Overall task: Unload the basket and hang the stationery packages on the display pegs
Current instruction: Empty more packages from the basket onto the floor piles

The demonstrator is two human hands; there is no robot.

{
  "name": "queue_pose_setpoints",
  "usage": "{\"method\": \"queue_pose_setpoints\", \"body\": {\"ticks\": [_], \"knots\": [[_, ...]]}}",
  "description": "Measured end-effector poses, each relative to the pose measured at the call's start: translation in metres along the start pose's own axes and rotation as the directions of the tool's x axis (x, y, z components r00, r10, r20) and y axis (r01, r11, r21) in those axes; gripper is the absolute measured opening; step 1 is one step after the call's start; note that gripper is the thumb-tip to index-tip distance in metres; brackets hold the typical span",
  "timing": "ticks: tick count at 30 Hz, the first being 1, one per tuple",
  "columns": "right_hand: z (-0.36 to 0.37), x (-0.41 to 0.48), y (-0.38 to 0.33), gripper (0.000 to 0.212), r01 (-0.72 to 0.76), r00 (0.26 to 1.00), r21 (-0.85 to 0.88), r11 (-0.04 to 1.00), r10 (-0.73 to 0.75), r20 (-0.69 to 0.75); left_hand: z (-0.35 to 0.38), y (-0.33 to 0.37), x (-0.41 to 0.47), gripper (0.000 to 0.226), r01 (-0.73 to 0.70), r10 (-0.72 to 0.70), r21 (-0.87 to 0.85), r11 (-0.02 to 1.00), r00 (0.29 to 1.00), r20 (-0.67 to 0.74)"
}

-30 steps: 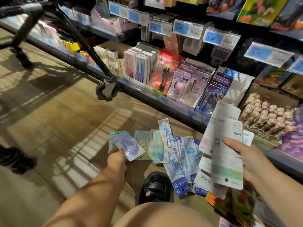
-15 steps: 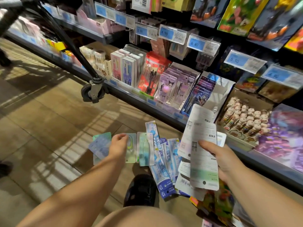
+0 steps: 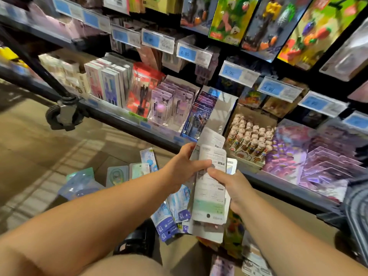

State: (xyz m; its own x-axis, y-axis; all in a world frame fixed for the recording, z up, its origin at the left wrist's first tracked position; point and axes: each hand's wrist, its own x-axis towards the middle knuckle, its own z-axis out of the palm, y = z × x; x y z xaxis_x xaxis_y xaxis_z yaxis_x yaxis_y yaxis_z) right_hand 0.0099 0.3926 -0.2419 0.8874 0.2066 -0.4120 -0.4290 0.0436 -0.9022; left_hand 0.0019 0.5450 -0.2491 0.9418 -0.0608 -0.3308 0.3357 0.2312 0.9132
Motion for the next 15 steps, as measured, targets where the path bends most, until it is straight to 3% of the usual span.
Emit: {"method": "queue_pose_setpoints", "body": {"ticks": [5,9,11,14,15], "knots": [[-0.008,-0.001,0.004,0.035,-0.01,1.0,-0.017,1.0,0.01,-0.019,0.005,-0.008,0.001,0.053,0.05,-0.051,-0.033,0.998,0.999,-0.015],[-0.016,-0.002,0.007,0.038,-0.042,0.997,-0.046,0.998,0.039,-0.063,0.006,-0.005,0.0,0.027,0.083,-0.094,0.08,0.993,0.986,0.135],[-0.02,-0.002,0.008,0.037,-0.063,0.994,-0.027,0.998,0.06,-0.093,0.008,-0.005,0.0,0.025,0.067,-0.076,0.099,0.993,0.992,0.096],[-0.025,-0.003,0.006,0.028,-0.072,0.99,-0.012,0.997,0.07,-0.12,0.008,-0.004,0.003,0.048,-0.004,0.008,0.119,0.993,0.999,-0.032],[-0.027,-0.003,0.005,0.028,-0.083,0.988,-0.009,0.997,0.081,-0.135,0.007,-0.003,0.003,0.046,-0.026,0.037,0.13,0.991,0.996,-0.083]]}}
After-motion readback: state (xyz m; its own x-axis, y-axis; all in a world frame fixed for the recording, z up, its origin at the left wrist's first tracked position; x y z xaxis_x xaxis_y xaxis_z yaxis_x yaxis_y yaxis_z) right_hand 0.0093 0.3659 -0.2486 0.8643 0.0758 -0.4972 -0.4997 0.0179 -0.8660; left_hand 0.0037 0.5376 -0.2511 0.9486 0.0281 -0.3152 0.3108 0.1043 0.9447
